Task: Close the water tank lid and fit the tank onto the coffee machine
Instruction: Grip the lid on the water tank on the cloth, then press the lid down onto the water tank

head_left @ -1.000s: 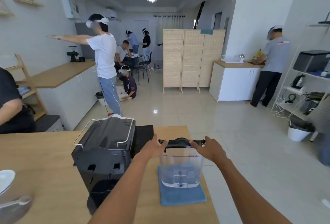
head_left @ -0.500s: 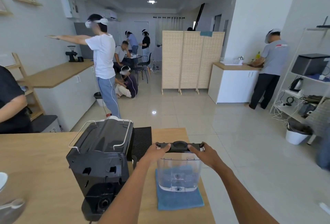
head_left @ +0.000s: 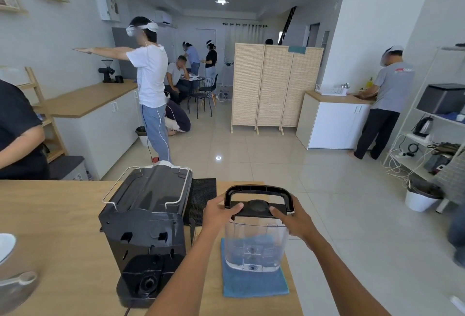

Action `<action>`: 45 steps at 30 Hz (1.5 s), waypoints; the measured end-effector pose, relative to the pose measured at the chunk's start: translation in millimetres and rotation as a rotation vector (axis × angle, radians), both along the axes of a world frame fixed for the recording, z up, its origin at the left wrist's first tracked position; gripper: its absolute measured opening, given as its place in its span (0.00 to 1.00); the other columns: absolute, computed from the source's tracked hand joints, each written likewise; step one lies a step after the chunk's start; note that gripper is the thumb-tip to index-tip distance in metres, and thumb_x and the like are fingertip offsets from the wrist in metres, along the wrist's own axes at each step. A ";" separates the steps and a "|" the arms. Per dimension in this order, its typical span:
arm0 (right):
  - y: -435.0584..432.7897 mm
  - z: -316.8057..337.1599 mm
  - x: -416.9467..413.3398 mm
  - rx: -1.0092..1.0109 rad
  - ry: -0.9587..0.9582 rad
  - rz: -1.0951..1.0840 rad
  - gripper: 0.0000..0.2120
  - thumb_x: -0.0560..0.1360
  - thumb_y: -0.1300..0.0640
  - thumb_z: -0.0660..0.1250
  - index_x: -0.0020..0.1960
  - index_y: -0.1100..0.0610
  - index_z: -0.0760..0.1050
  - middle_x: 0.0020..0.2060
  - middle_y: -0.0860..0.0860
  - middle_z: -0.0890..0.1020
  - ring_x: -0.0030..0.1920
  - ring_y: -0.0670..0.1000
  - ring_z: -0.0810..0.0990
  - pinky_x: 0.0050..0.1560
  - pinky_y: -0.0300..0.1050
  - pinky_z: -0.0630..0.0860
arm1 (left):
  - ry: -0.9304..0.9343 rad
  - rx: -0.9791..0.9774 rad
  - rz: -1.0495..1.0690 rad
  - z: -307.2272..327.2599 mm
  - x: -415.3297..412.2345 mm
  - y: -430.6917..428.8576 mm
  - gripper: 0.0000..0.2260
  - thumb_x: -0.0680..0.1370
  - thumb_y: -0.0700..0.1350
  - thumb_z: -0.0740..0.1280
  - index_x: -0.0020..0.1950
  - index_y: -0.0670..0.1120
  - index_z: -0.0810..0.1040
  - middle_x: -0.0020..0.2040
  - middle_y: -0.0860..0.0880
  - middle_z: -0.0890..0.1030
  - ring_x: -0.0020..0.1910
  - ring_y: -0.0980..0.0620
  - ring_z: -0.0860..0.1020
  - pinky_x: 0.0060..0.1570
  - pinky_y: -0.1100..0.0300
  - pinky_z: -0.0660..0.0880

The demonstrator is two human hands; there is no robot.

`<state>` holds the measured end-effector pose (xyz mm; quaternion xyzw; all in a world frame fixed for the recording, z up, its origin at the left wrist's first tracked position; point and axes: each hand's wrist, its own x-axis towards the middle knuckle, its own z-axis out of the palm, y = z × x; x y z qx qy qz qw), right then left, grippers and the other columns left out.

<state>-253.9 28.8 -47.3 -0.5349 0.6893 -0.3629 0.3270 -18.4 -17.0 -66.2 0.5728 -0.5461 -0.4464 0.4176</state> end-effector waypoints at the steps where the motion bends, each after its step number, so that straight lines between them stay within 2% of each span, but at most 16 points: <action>1: -0.2 -0.2 -0.1 -0.014 0.008 0.006 0.39 0.68 0.35 0.72 0.73 0.43 0.62 0.61 0.47 0.78 0.58 0.55 0.80 0.59 0.58 0.79 | -0.012 -0.041 -0.009 -1.1 0.9 0.6 0.25 0.64 0.56 0.80 0.60 0.53 0.84 0.48 0.51 0.88 0.50 0.51 0.85 0.55 0.50 0.81; 4: 0.2 0.0 1.0 -0.037 0.036 0.034 0.39 0.71 0.41 0.73 0.76 0.46 0.59 0.63 0.48 0.77 0.58 0.53 0.78 0.60 0.50 0.74 | -0.042 -0.122 0.002 -6.6 2.3 0.3 0.30 0.59 0.63 0.78 0.59 0.56 0.84 0.51 0.56 0.87 0.51 0.54 0.84 0.53 0.50 0.82; 7: 2.1 -0.1 1.9 -0.044 0.038 0.050 0.39 0.72 0.43 0.73 0.76 0.46 0.57 0.60 0.46 0.76 0.54 0.51 0.77 0.56 0.44 0.70 | -0.066 -0.169 0.047 -4.9 1.8 4.6 0.23 0.63 0.55 0.81 0.57 0.56 0.85 0.49 0.57 0.87 0.52 0.55 0.84 0.53 0.52 0.81; 10: 2.5 -0.6 0.6 -0.053 0.048 0.053 0.39 0.72 0.42 0.73 0.76 0.45 0.57 0.62 0.47 0.77 0.55 0.52 0.79 0.56 0.44 0.71 | -0.059 -0.166 0.089 -2.9 1.2 4.4 0.17 0.65 0.49 0.82 0.53 0.54 0.87 0.44 0.56 0.88 0.49 0.57 0.85 0.53 0.50 0.81; 13: 3.3 -1.3 -0.1 -0.068 0.066 0.050 0.38 0.73 0.41 0.71 0.76 0.44 0.56 0.64 0.49 0.78 0.59 0.56 0.80 0.56 0.46 0.72 | -0.096 -0.194 0.106 0.6 0.3 5.4 0.17 0.66 0.48 0.81 0.54 0.54 0.87 0.44 0.55 0.88 0.47 0.58 0.85 0.52 0.52 0.82; 16: 4.0 -1.0 3.4 -0.067 0.074 0.033 0.43 0.74 0.42 0.69 0.80 0.47 0.47 0.70 0.54 0.75 0.65 0.60 0.77 0.62 0.50 0.72 | -0.176 -0.248 0.084 5.0 0.4 6.1 0.20 0.67 0.48 0.81 0.58 0.55 0.85 0.47 0.55 0.88 0.48 0.59 0.85 0.51 0.55 0.82; 18: 5.1 0.4 6.4 -0.088 0.085 0.021 0.47 0.75 0.42 0.69 0.81 0.47 0.41 0.71 0.54 0.73 0.66 0.61 0.76 0.62 0.48 0.72 | -0.247 -0.279 0.062 8.9 1.5 4.8 0.24 0.67 0.51 0.80 0.63 0.55 0.82 0.52 0.54 0.87 0.51 0.57 0.84 0.52 0.54 0.82; 20: 4.9 2.2 8.1 -0.110 0.117 0.021 0.48 0.75 0.41 0.68 0.80 0.47 0.37 0.67 0.54 0.77 0.60 0.59 0.80 0.55 0.44 0.73 | -0.343 -0.296 0.045 13.7 0.8 5.0 0.31 0.68 0.55 0.79 0.69 0.54 0.77 0.58 0.51 0.85 0.56 0.51 0.83 0.52 0.53 0.81; 22: 3.2 3.1 8.6 -0.123 0.165 0.044 0.48 0.75 0.40 0.66 0.80 0.46 0.35 0.55 0.53 0.82 0.46 0.54 0.83 0.47 0.43 0.76 | -0.383 -0.310 0.016 15.7 -3.2 7.2 0.34 0.70 0.58 0.77 0.74 0.55 0.72 0.61 0.49 0.83 0.59 0.49 0.81 0.54 0.53 0.79; 24: 0.5 2.6 7.2 -0.129 0.198 0.059 0.48 0.75 0.39 0.66 0.80 0.46 0.35 0.44 0.50 0.82 0.38 0.50 0.80 0.41 0.42 0.77 | -0.384 -0.314 -0.017 15.3 -7.9 11.0 0.36 0.72 0.60 0.74 0.77 0.56 0.67 0.57 0.48 0.85 0.52 0.50 0.83 0.51 0.57 0.79; 26: -1.2 2.0 5.3 -0.128 0.216 0.064 0.47 0.75 0.38 0.65 0.80 0.46 0.37 0.42 0.51 0.81 0.37 0.50 0.79 0.38 0.39 0.74 | -0.369 -0.318 -0.034 13.6 -10.1 13.4 0.35 0.73 0.60 0.73 0.78 0.57 0.65 0.57 0.50 0.84 0.48 0.52 0.82 0.48 0.60 0.77; 30: -2.2 0.1 4.6 -0.141 0.237 0.068 0.45 0.75 0.39 0.65 0.80 0.46 0.39 0.45 0.51 0.81 0.40 0.50 0.78 0.42 0.41 0.75 | -0.305 -0.323 -0.069 10.4 -8.2 10.7 0.33 0.74 0.58 0.73 0.77 0.57 0.66 0.68 0.52 0.78 0.65 0.51 0.77 0.59 0.60 0.74; 33: -1.4 -2.3 4.1 -0.165 0.236 0.054 0.44 0.76 0.40 0.65 0.80 0.46 0.41 0.50 0.53 0.83 0.41 0.50 0.79 0.44 0.40 0.75 | -0.220 -0.299 -0.068 5.7 -6.2 7.9 0.34 0.71 0.59 0.74 0.76 0.58 0.68 0.70 0.53 0.76 0.71 0.51 0.72 0.68 0.52 0.71; 36: 1.8 -4.9 5.3 -0.181 0.215 0.044 0.43 0.76 0.39 0.64 0.80 0.43 0.39 0.52 0.52 0.84 0.39 0.48 0.80 0.40 0.36 0.74 | -0.122 -0.287 -0.010 8.4 -8.5 9.0 0.31 0.69 0.59 0.76 0.71 0.54 0.75 0.68 0.51 0.79 0.70 0.53 0.73 0.70 0.54 0.71; 40: 6.4 0.1 11.0 -0.158 0.201 0.015 0.41 0.77 0.37 0.60 0.79 0.41 0.38 0.50 0.58 0.85 0.36 0.48 0.78 0.37 0.34 0.73 | 0.007 -0.242 0.104 14.8 -15.6 14.2 0.29 0.69 0.70 0.69 0.63 0.55 0.82 0.63 0.53 0.83 0.66 0.53 0.77 0.66 0.51 0.74; 45: 12.2 6.6 17.3 -0.172 0.159 -0.023 0.34 0.79 0.38 0.56 0.80 0.41 0.45 0.57 0.58 0.83 0.39 0.47 0.77 0.48 0.41 0.75 | 0.046 -0.186 0.198 20.1 -22.5 17.2 0.18 0.78 0.60 0.66 0.62 0.53 0.82 0.60 0.52 0.84 0.61 0.49 0.81 0.59 0.49 0.78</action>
